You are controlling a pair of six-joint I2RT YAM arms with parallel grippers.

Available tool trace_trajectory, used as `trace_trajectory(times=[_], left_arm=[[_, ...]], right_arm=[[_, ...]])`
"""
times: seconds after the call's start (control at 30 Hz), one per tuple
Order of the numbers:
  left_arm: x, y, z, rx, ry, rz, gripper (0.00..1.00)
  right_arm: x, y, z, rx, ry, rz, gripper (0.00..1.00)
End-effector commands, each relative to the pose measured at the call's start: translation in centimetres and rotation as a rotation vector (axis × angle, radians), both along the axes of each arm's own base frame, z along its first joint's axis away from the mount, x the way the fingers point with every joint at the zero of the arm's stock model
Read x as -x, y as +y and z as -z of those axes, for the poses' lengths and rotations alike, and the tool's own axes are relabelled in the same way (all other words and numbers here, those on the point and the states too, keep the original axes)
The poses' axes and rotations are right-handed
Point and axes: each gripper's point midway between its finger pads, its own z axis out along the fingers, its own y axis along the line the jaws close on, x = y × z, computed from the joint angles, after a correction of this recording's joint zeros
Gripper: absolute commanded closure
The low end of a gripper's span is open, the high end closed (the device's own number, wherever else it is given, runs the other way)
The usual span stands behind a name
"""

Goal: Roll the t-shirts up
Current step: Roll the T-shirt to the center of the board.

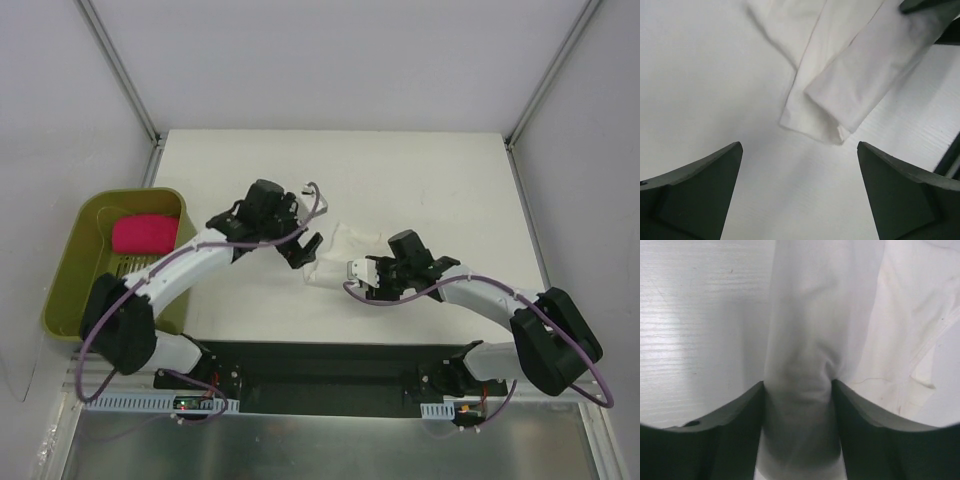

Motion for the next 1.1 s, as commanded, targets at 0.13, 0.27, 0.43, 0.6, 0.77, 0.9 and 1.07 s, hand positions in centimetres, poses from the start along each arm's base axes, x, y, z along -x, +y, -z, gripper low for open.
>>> trace_trajectory(times=[0.13,0.27,0.43,0.6,0.77,0.9,1.07], left_arm=[[5.5,-4.4,-1.0,-0.060,-0.566,0.481,0.01],[4.4,-5.4,0.5,-0.098,-0.855,0.559,0.01],[3.2,-6.8,2.3,-0.116,-0.947,0.607,0.01],[3.7,-7.9,3.6,-0.101,-0.953,0.701,0.03],[4.4,-8.4,4.7,-0.111,-0.926,0.798,0.22],[4.2,-8.4,6.7,-0.159,-0.858,0.834,0.37],[3.5,-9.0,7.3,-0.182,-0.758,0.840,0.62]], right_arm=[[3.9,-3.1,3.6,0.142,0.204,0.081,0.60],[4.1,-3.2,3.5,0.119,0.246,0.097,0.70],[4.2,-3.4,3.3,0.102,0.298,0.128,0.73],[4.2,-3.3,3.2,0.102,0.310,0.128,0.73],[4.1,-3.3,3.2,0.096,0.333,0.146,0.75],[4.1,-3.4,3.2,0.096,0.333,0.145,0.75],[4.7,-3.6,3.2,0.096,0.345,0.140,0.74]])
